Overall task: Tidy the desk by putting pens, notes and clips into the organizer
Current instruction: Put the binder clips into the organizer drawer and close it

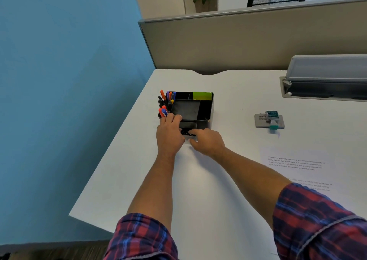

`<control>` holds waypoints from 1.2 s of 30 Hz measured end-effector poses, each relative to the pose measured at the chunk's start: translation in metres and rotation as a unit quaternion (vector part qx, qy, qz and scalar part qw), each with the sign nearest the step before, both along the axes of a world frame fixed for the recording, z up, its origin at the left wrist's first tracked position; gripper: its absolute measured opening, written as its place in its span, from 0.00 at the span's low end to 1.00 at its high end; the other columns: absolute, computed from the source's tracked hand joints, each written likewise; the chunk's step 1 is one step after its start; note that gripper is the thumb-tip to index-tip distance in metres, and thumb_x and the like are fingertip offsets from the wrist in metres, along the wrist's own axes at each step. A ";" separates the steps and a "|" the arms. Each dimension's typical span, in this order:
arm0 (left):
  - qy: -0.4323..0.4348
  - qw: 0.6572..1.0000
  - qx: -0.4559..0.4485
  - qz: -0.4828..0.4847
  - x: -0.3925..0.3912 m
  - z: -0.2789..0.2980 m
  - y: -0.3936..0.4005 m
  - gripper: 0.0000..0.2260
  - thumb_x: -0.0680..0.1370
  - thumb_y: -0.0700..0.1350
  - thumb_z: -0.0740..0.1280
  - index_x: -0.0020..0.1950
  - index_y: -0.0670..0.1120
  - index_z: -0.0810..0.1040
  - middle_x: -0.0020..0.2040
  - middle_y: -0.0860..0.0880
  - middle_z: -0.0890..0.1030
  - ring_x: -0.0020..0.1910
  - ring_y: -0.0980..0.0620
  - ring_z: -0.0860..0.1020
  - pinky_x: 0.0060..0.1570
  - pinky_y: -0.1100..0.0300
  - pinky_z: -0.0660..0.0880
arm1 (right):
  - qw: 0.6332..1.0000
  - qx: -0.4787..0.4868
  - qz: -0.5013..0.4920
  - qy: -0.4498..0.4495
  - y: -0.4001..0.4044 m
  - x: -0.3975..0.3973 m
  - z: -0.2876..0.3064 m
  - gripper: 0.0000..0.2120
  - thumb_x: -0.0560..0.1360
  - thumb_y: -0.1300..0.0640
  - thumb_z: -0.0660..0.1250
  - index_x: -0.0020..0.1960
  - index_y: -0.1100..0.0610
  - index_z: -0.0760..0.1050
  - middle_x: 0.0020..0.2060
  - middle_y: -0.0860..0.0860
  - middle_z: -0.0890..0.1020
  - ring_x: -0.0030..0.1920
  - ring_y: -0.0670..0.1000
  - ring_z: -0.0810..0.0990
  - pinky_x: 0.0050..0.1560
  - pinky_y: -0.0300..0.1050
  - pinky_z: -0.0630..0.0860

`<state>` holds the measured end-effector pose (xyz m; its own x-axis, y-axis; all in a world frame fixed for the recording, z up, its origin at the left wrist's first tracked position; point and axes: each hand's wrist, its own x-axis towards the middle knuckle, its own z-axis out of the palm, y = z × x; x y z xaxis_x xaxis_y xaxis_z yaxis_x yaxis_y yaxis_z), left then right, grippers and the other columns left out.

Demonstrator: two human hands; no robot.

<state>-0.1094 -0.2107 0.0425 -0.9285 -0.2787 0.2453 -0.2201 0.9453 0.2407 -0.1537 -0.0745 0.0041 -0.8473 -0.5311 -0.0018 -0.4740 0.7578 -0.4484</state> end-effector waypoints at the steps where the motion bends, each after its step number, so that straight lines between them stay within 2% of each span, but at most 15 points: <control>1: 0.002 1.000 0.001 0.000 0.000 0.000 0.000 0.21 0.74 0.40 0.74 0.67 0.46 0.76 0.62 0.46 0.77 0.59 0.46 0.74 0.51 0.56 0.76 | 1.000 -0.018 0.002 0.024 0.001 0.001 0.000 0.17 0.80 0.48 0.62 0.67 0.49 0.75 0.51 0.50 0.85 0.45 0.52 0.82 0.48 0.48 0.82; 3: 0.004 1.000 0.004 0.001 0.000 0.001 0.000 0.21 0.75 0.40 0.73 0.67 0.46 0.77 0.62 0.46 0.78 0.58 0.46 0.74 0.51 0.55 0.76 | 0.996 -0.053 0.031 0.059 0.001 0.006 0.000 0.13 0.80 0.52 0.63 0.62 0.52 0.78 0.50 0.50 0.85 0.45 0.52 0.82 0.46 0.47 0.82; 5: 0.007 1.000 0.006 0.001 0.000 0.002 -0.001 0.20 0.76 0.40 0.73 0.68 0.46 0.77 0.62 0.46 0.78 0.59 0.45 0.75 0.51 0.54 0.76 | 0.994 -0.056 0.080 0.047 -0.003 0.013 0.001 0.10 0.80 0.54 0.64 0.59 0.53 0.80 0.51 0.50 0.84 0.47 0.53 0.82 0.49 0.46 0.81; 8: 0.004 1.000 0.007 0.002 0.000 0.002 -0.002 0.21 0.76 0.40 0.72 0.69 0.46 0.77 0.63 0.47 0.78 0.60 0.46 0.74 0.53 0.55 0.76 | 0.994 -0.058 0.089 0.011 -0.012 0.019 -0.001 0.11 0.81 0.57 0.64 0.60 0.55 0.80 0.53 0.51 0.84 0.49 0.53 0.82 0.54 0.48 0.81; 12: 0.009 1.000 0.006 0.000 -0.001 0.004 -0.004 0.21 0.76 0.38 0.71 0.68 0.47 0.77 0.62 0.48 0.79 0.58 0.47 0.75 0.50 0.56 0.76 | 0.997 -0.039 0.059 -0.034 -0.020 0.018 -0.007 0.13 0.80 0.57 0.63 0.64 0.53 0.78 0.55 0.52 0.84 0.48 0.53 0.81 0.53 0.48 0.82; 14: 0.013 1.000 0.008 0.001 -0.001 0.004 -0.004 0.20 0.76 0.37 0.70 0.68 0.47 0.78 0.61 0.48 0.80 0.58 0.47 0.75 0.48 0.56 0.76 | 0.997 -0.030 0.059 -0.048 -0.022 0.017 -0.006 0.15 0.81 0.57 0.63 0.67 0.52 0.75 0.57 0.52 0.83 0.49 0.53 0.81 0.54 0.48 0.81; 17: 0.012 1.000 0.016 0.006 -0.002 0.004 -0.005 0.19 0.77 0.39 0.70 0.69 0.47 0.78 0.62 0.48 0.80 0.59 0.47 0.75 0.49 0.56 0.77 | 0.996 -0.021 0.061 -0.064 -0.025 0.017 -0.005 0.20 0.81 0.56 0.64 0.72 0.51 0.70 0.64 0.51 0.80 0.57 0.55 0.80 0.59 0.49 0.79; 24: 0.019 0.998 0.048 0.022 -0.001 -0.001 -0.002 0.21 0.77 0.41 0.72 0.70 0.48 0.77 0.63 0.49 0.80 0.61 0.49 0.75 0.53 0.58 0.77 | 0.993 -0.060 0.049 -0.093 -0.031 0.007 0.002 0.32 0.76 0.55 0.72 0.76 0.49 0.63 0.72 0.50 0.72 0.69 0.54 0.73 0.69 0.54 0.73; 30: 0.024 0.999 0.046 0.018 0.000 -0.001 -0.003 0.21 0.76 0.38 0.72 0.69 0.46 0.78 0.62 0.48 0.81 0.59 0.48 0.75 0.53 0.57 0.76 | 0.981 -0.144 0.000 -0.131 -0.036 0.002 -0.002 0.24 0.79 0.54 0.69 0.73 0.48 0.67 0.68 0.47 0.76 0.65 0.52 0.77 0.65 0.54 0.76; 36: 0.012 0.999 0.030 0.029 0.000 -0.001 -0.002 0.22 0.76 0.41 0.72 0.70 0.48 0.77 0.64 0.49 0.80 0.61 0.48 0.74 0.54 0.60 0.71 | 0.969 -0.181 -0.018 -0.165 -0.041 0.004 0.002 0.23 0.78 0.54 0.70 0.71 0.51 0.67 0.67 0.48 0.77 0.65 0.52 0.78 0.65 0.55 0.77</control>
<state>-0.1097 -0.2126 0.0419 -0.9049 -0.3459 0.2480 -0.2670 0.9151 0.3022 -0.1497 -0.1153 0.0063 -0.8497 -0.5186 -0.0955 -0.2359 0.5358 -0.8107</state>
